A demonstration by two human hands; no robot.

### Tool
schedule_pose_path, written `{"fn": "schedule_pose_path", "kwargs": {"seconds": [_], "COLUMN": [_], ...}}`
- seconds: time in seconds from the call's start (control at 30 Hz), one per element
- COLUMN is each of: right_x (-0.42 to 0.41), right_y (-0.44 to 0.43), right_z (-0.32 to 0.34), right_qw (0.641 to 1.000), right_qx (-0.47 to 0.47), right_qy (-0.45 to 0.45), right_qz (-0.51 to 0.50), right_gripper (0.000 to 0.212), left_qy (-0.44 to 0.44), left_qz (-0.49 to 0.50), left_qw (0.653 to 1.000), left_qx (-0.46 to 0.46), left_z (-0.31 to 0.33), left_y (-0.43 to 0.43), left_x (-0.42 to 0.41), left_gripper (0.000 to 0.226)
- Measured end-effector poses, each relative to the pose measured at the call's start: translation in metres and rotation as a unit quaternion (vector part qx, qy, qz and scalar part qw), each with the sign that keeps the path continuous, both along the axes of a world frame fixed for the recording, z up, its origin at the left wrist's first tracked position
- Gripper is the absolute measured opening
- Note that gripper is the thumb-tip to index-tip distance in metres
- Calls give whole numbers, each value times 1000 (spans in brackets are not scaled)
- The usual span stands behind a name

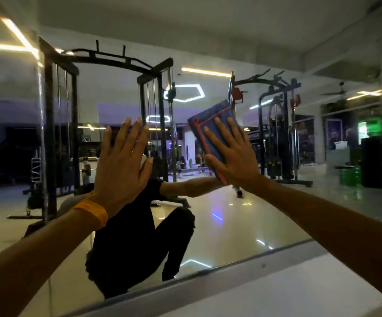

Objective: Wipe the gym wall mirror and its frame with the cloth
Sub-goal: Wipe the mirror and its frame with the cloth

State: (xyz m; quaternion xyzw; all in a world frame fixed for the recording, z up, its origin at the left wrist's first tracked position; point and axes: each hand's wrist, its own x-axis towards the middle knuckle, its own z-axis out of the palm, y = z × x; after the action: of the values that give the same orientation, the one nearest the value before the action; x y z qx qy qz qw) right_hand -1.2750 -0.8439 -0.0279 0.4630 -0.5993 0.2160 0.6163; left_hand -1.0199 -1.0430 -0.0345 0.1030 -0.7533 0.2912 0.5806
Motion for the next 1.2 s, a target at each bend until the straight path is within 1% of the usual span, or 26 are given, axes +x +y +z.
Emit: {"fn": "schedule_pose_path", "kwargs": {"seconds": [0.03,0.1,0.13,0.17,0.23,0.3,0.37,0.4,0.43,0.5,0.57,0.6,0.63,0.67,0.73,0.8,0.87,0.9,0.93,0.97,1.0,1.03,1.07,1.1,1.13,1.2], "right_x": [-10,-8,2,14,33,27,3,-12,-28,-54,-56,-47,-34,-18,4,4,-10,-17,-23,-28,-29,-25,-15,-2,13,36], "right_y": [7,8,1,-9,-29,-32,-14,-3,8,27,31,25,16,8,-9,-11,2,7,12,16,19,17,9,-1,-13,-31], "right_z": [16,40,45,44,27,20,38,52,67,92,103,99,88,70,22,-10,7,27,49,71,89,96,91,75,49,-17], "right_qw": [997,969,961,968,993,998,995,995,997,997,974,966,970,981,997,992,978,975,980,990,998,996,991,987,989,995], "right_qx": [-57,-171,-188,-171,-81,-9,25,25,11,-69,-160,-177,-170,-138,-36,45,107,114,94,54,1,-50,-83,-100,-96,-15], "right_qy": [-56,-181,-202,-185,-72,33,90,95,76,-30,-158,-184,-171,-127,-6,97,167,183,168,119,48,-28,-81,-98,-83,6], "right_qz": [-2,1,2,11,37,44,35,24,16,17,34,41,46,53,70,70,57,47,43,47,52,61,71,74,77,97], "right_gripper": [72,74,73,70,66,65,65,66,67,68,69,69,68,67,64,62,63,64,66,68,69,68,67,66,65,64], "left_qy": [7,20,18,15,15,11,10,15,18,22,26,26,26,24,21,14,-1,-6,-11,-14,-14,-15,-15,-12,-5,8], "left_qz": [-1,-6,-7,-6,4,12,16,22,30,37,31,26,23,21,17,14,12,15,16,16,15,18,21,20,17,13], "left_qw": [1000,1000,1000,1000,1000,999,998,998,998,998,998,998,998,999,999,999,999,999,998,998,997,997,997,997,996,995], "left_qx": [4,14,14,13,24,46,56,58,55,51,50,48,45,41,39,42,45,49,57,64,69,70,72,77,83,95], "left_z": [-1,1,5,10,24,36,43,44,44,40,37,37,37,36,30,22,13,10,7,4,1,-2,-3,-4,-5,-9], "left_y": [0,5,8,11,18,25,30,31,32,35,38,38,38,37,34,32,31,31,30,29,29,29,29,29,28,27], "left_x": [-1,-5,-9,-14,-23,-33,-39,-41,-43,-46,-48,-47,-45,-41,-32,-22,-13,-8,-3,0,3,4,5,5,6,8], "left_gripper": [72,71,71,71,71,72,72,71,71,72,71,69,68,67,65,64,65,66,67,67,68,68,68,68,68,67]}}
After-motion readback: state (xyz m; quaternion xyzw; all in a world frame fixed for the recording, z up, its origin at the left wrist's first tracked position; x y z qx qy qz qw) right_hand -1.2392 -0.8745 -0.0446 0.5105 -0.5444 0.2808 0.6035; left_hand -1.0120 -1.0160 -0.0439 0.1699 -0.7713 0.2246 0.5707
